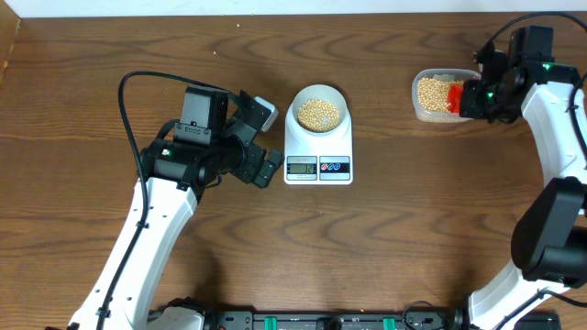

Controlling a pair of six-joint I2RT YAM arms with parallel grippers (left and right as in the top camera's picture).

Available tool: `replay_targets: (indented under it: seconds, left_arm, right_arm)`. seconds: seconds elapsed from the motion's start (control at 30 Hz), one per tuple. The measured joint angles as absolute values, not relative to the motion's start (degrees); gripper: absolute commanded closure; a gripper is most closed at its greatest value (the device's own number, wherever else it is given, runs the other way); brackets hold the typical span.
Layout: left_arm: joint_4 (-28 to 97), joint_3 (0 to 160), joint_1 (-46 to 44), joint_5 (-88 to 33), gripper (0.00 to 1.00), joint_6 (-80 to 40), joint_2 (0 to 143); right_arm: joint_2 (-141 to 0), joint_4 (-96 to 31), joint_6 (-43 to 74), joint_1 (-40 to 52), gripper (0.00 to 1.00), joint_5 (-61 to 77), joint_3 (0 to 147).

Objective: Scoop item into bowl and weigh 50g on scale
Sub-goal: 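Lower the red scoop into the soybeans with the right gripper, then lift the filled scoop and carry it over the white bowl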

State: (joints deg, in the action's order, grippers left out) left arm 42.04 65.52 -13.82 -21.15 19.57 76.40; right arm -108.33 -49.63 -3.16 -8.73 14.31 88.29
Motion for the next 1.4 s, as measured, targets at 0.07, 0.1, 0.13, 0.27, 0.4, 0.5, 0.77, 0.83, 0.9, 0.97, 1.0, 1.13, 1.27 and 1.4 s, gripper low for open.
replay_targets:
  seconds: [0.07, 0.1, 0.13, 0.27, 0.4, 0.5, 0.77, 0.83, 0.9, 0.97, 1.0, 1.13, 1.27, 1.4]
  left_arm:
    - [42.02, 65.49, -13.82, -21.15, 0.02, 19.57, 76.40]
    - [42.02, 65.52, -13.82, -21.15, 0.02, 19.57, 76.40]
    - [42.04, 65.52, -13.82, -21.15, 0.02, 19.57, 76.40]
    - [42.04, 65.49, -13.82, -21.15, 0.02, 19.57, 76.40]
    - [42.02, 65.52, -13.82, -21.15, 0.02, 19.57, 76.40]
    - [42.04, 65.52, -13.82, -21.15, 0.02, 19.57, 76.40]
    - [42.04, 65.52, -13.82, -21.15, 0.02, 19.57, 76.40]
    - [42.04, 65.52, -13.82, -21.15, 0.02, 19.57, 76.40]
    - [42.04, 65.52, -13.82, -21.15, 0.02, 19.57, 76.40]
    - [42.04, 65.52, -13.82, -21.15, 0.02, 19.57, 76.40]
    - [42.04, 65.52, -13.82, -21.15, 0.02, 19.57, 76.40]
    - [42.04, 65.52, -13.82, -21.15, 0.02, 19.57, 76.40]
    - [42.04, 65.52, -13.82, -21.15, 0.02, 19.57, 76.40]
    - [42.02, 65.49, -13.82, -21.15, 0.02, 19.57, 76.40]
  right_arm:
    - [-109.06, -49.21, -3.14, -8.78, 0.99, 16.01, 88.36]
    - [-109.47, -48.86, -3.14, -8.78, 0.99, 17.06, 88.36]
    - [-109.89, -48.64, -3.14, -8.80, 0.99, 18.00, 88.36]
    - [-111.04, -48.18, -3.14, -9.87, 0.99, 22.41, 88.38]
    - [-111.94, -48.16, -3.14, -12.75, 0.99, 27.00, 88.38]
    - [-112.27, -48.21, -3.14, -14.63, 0.99, 29.56, 88.38]
    - [-112.77, -48.38, -3.16, -20.69, 0.99, 38.50, 88.38]
    - [-112.81, -48.38, -3.18, -22.28, 0.99, 40.73, 88.38]
    - [-112.84, -48.38, -3.18, -23.64, 0.99, 42.87, 88.38]
    - [-112.86, -48.38, -3.20, -24.84, 0.99, 45.08, 88.38]
    - [-112.86, -48.38, -3.27, -25.34, 0.99, 46.19, 88.38]
    - [-112.88, -48.38, -3.64, -26.81, 0.99, 51.11, 88.38]
    - [-112.88, -48.38, -4.16, -27.70, 0.99, 55.46, 88.38]
    - [-112.88, -48.38, -4.62, -27.94, 0.99, 59.59, 88.38]
